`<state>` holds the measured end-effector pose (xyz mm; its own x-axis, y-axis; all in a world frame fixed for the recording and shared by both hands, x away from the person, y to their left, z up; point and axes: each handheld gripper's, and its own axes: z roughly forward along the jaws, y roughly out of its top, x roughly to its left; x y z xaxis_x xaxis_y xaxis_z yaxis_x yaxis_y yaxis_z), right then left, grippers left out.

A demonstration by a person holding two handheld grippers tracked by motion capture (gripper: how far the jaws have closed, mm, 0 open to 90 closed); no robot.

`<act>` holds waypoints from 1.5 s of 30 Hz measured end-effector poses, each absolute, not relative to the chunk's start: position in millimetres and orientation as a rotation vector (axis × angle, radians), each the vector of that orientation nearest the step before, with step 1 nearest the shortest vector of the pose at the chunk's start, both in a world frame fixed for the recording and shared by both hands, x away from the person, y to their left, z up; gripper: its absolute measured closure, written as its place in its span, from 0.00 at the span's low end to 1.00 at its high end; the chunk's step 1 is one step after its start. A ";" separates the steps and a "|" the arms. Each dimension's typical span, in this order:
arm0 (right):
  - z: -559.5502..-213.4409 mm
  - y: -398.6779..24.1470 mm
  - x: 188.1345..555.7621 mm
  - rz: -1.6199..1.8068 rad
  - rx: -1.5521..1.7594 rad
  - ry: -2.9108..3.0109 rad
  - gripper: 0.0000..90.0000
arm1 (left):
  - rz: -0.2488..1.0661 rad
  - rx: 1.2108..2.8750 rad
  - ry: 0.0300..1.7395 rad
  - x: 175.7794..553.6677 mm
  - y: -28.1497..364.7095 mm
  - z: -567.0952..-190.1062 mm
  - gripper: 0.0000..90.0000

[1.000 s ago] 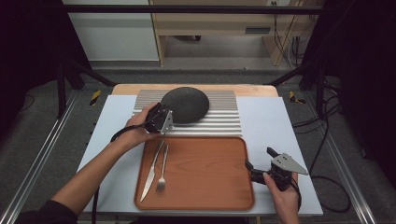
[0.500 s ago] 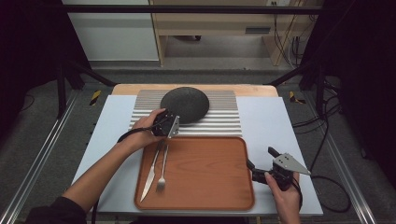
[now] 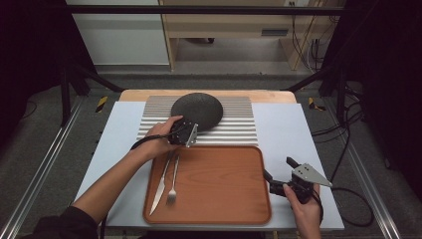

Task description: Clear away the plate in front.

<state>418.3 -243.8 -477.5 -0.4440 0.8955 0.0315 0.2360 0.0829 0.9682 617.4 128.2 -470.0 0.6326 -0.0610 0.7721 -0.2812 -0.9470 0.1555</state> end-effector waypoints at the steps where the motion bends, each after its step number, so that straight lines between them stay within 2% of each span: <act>1: -477.6 -243.9 418.3 1.392 1.121 1.757 0.05 | 1.218 2.596 -0.281 617.8 127.5 -471.9 0.51; 10: -478.8 -242.6 419.1 1.391 1.126 1.768 0.05 | 1.257 2.592 -0.280 620.9 125.3 -477.9 0.62; 25: -479.5 -241.9 419.6 1.389 1.120 1.775 0.05 | 1.301 2.591 -0.282 624.1 122.6 -483.9 0.71; 29: -479.5 -241.7 419.5 1.389 1.121 1.775 0.05 | 1.287 2.614 -0.310 622.3 121.8 -485.8 0.83; 45: -480.1 -243.7 419.9 1.393 1.132 1.768 0.05 | 1.299 2.596 -0.296 619.7 122.4 -481.5 0.87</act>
